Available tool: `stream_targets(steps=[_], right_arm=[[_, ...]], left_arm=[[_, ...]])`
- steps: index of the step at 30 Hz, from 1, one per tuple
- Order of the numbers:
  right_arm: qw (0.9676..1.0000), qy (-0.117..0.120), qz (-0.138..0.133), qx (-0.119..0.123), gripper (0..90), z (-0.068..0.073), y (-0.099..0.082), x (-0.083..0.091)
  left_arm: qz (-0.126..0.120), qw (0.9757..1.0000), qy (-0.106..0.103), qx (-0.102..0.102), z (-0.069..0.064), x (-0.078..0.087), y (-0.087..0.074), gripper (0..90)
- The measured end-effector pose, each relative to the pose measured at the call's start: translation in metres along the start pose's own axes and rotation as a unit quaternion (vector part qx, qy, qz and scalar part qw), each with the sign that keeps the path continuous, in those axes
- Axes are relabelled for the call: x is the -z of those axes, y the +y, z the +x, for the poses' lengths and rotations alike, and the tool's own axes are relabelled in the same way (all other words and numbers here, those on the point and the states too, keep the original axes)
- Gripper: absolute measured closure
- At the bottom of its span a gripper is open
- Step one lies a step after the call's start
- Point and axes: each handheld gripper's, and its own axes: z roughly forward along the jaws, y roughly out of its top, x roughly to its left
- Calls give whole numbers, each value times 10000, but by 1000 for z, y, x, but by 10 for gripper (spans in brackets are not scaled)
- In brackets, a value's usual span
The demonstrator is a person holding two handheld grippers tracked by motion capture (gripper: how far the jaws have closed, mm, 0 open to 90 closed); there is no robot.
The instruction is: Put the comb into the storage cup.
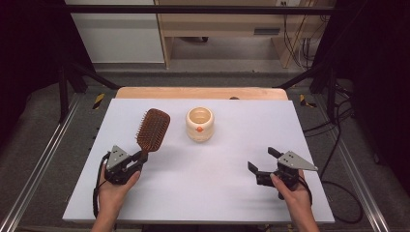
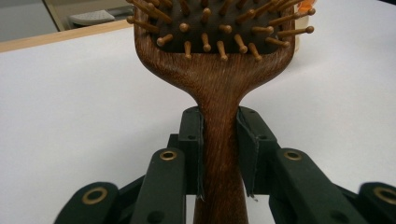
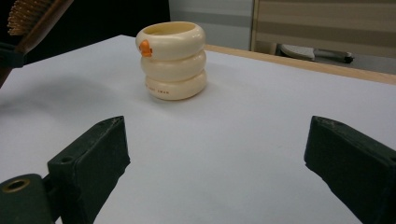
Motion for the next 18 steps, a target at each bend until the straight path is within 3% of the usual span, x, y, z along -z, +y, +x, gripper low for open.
stream_targets(steps=[5,18], right_arm=[[10000,21,38,38,62,5,0,-4],[9999,-121,-57,-31,62,9,2,-7]], left_arm=[[-127,9999,-40,15,-1,1,1,726],[-179,9997,50,165,-1,2,-2,725]])
